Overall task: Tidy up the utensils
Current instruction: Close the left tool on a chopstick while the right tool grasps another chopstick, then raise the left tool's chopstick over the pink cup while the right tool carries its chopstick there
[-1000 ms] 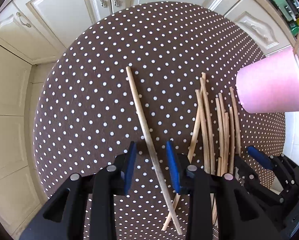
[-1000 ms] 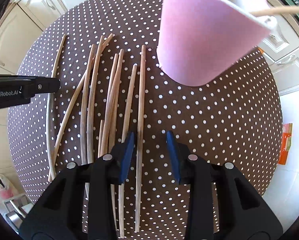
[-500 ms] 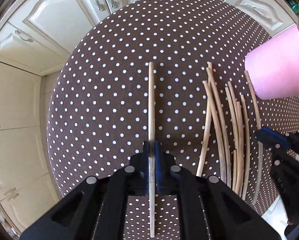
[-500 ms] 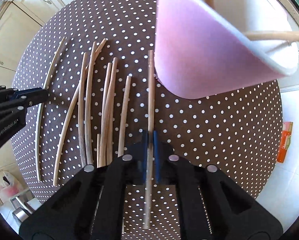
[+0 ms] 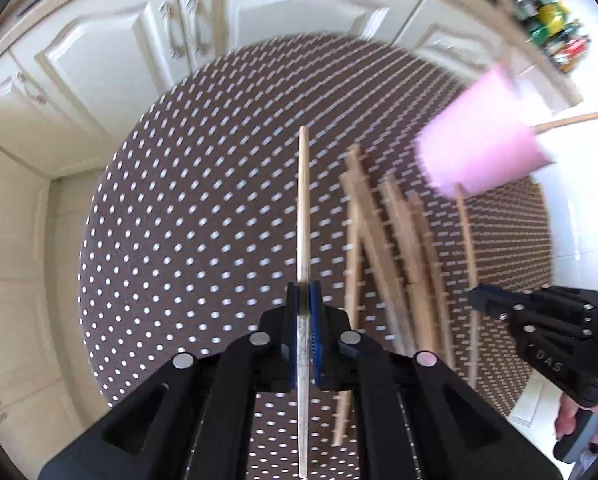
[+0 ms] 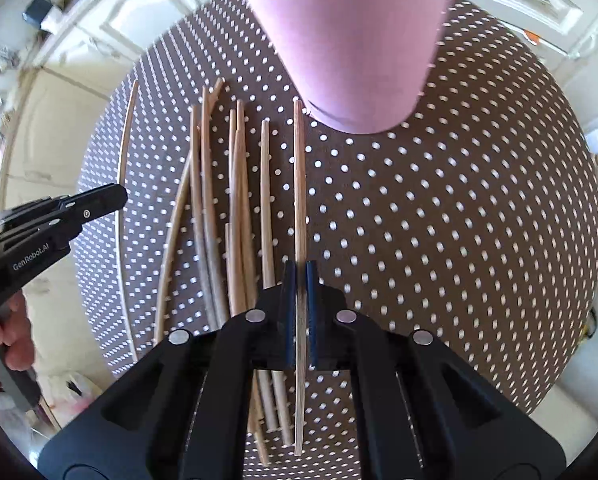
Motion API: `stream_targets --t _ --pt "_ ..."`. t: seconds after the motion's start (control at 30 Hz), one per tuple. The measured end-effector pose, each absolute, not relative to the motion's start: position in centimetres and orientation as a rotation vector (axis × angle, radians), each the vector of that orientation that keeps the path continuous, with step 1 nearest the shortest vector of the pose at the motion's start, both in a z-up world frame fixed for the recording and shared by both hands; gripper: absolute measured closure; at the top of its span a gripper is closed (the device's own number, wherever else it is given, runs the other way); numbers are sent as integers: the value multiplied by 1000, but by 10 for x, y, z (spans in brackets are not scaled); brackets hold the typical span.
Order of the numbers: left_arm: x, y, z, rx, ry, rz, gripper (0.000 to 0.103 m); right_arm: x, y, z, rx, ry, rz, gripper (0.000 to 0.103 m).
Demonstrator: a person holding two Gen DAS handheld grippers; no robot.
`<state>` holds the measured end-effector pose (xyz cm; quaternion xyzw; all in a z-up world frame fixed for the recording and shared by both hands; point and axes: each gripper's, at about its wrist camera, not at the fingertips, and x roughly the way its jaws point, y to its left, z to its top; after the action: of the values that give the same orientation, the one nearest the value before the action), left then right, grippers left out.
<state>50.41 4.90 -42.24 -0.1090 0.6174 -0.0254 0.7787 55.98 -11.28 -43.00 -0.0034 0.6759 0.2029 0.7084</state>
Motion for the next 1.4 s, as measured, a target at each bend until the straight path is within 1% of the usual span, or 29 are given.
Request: stream_targets --t 0.17,0.37,0.43,0.6,0.8,1.07,1.4 --pt "467 43 -381 -217 1210 -123 98 541 -136 -401 94 1405 461 98" --pt "453 19 -338 -213 1035 -205 98 497 -178 -345 201 1248 462 98" --pt "449 12 -324 -215 985 -223 98 497 -181 -332 231 1190 459 98" --pt "460 -4 -286 -219 876 -254 98 508 -201 -276 292 1002 449 98" --pt "488 -13 -253 -220 750 -271 98 517 -203 -232 301 799 452 98" --pt "527 -24 -225 -254 607 -262 97 557 -198 -213 278 660 455 97" --pt "565 -39 -236 -264 540 -219 97 594 -200 -219 265 582 442 97"
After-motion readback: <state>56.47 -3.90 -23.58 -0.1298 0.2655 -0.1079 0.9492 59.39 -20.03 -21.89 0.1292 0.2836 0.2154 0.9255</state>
